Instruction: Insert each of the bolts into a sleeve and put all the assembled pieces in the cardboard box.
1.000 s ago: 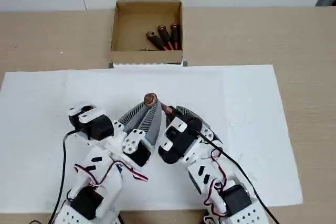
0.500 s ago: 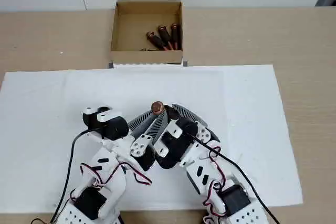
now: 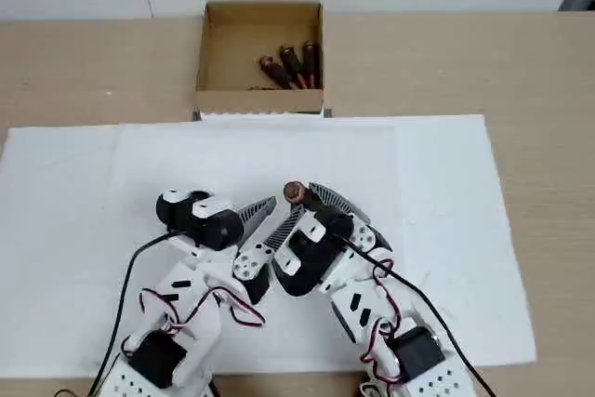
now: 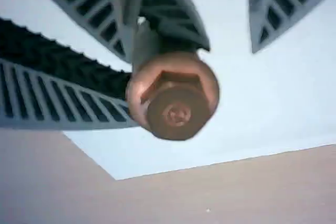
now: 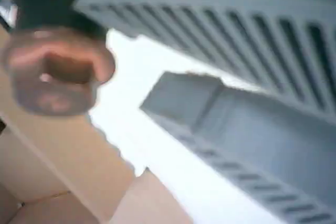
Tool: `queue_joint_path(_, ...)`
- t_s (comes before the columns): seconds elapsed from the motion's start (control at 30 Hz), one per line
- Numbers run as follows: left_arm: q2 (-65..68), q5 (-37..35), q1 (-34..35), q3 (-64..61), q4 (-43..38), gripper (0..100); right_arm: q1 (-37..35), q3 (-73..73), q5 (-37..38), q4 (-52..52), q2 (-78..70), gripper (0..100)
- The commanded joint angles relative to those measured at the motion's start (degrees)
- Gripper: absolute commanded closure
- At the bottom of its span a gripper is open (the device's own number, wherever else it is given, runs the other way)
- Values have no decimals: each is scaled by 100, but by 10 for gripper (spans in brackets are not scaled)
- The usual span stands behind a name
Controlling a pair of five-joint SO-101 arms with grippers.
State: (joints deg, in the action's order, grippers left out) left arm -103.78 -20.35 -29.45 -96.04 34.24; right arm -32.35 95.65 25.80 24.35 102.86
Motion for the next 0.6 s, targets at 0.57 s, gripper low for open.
queue_joint_path(0.57, -35, 1081, 2400, -22, 580, 991, 1147, 79, -985, -224, 48, 996)
